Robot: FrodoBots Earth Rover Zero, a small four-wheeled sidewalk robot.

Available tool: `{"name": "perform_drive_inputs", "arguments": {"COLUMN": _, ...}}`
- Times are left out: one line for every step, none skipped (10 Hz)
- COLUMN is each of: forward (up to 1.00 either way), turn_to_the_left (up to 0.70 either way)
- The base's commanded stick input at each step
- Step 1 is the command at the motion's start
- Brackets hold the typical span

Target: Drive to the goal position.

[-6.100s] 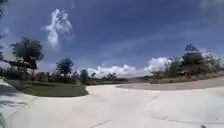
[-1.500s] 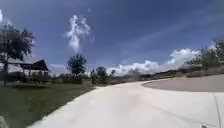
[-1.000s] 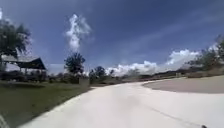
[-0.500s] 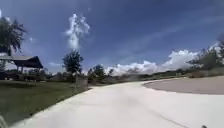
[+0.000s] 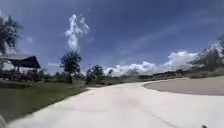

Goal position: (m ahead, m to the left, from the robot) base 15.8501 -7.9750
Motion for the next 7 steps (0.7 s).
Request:
{"name": "perform_drive_inputs", "arguments": {"forward": 0.85, "turn_to_the_left": 0.04}}
{"name": "perform_drive_inputs", "arguments": {"forward": 0.85, "turn_to_the_left": 0.04}}
{"name": "perform_drive_inputs", "arguments": {"forward": 0.85, "turn_to_the_left": 0.04}}
{"name": "perform_drive_inputs", "arguments": {"forward": 0.85, "turn_to_the_left": 0.04}}
{"name": "perform_drive_inputs", "arguments": {"forward": 0.85, "turn_to_the_left": 0.04}}
{"name": "perform_drive_inputs", "arguments": {"forward": 0.85, "turn_to_the_left": 0.04}}
{"name": "perform_drive_inputs", "arguments": {"forward": 0.85, "turn_to_the_left": 0.04}}
